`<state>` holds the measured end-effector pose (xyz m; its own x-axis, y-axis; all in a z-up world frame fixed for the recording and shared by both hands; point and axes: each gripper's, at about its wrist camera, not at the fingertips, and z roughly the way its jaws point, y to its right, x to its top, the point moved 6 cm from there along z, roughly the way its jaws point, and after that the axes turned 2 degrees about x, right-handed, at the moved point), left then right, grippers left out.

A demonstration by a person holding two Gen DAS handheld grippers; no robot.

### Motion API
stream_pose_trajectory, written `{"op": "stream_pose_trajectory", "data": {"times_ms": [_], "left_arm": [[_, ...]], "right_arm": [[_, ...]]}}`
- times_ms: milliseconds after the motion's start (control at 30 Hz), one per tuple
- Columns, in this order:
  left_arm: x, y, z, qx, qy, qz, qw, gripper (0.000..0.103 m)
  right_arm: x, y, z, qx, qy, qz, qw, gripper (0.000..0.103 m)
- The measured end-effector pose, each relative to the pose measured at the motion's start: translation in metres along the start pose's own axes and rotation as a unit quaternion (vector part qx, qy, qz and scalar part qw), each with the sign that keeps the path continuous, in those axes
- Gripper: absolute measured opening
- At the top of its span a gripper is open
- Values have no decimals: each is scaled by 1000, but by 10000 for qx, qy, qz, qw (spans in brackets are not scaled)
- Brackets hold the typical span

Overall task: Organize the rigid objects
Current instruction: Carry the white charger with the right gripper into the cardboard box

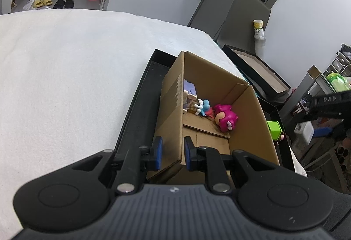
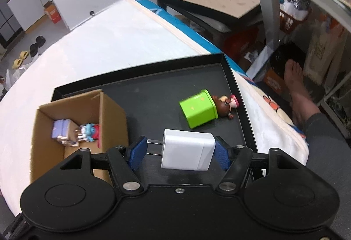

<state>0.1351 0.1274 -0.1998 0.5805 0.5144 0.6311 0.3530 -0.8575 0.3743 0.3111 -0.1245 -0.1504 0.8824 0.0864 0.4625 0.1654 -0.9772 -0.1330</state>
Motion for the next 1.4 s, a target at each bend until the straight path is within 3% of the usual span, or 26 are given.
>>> {"op": "stream_pose_trajectory", "data": {"times_ms": [633, 900, 1133, 1400], "left_arm": [[-1, -1, 0, -51, -20, -47, 10000, 19], [-1, 0, 0, -53, -25, -36, 10000, 19], [-1, -1, 1, -74, -42, -51, 10000, 19], [-2, -9, 3, -301, -115, -454, 9984, 19]], "right_arm": [[3, -59, -30, 371, 288, -618, 9970, 64], [0, -78, -24, 588, 159, -661, 9960, 64], [-6, -111, -29, 796, 243, -1093, 9905, 64], [-20, -151, -9, 1025, -31, -1339, 9857, 64]]}}
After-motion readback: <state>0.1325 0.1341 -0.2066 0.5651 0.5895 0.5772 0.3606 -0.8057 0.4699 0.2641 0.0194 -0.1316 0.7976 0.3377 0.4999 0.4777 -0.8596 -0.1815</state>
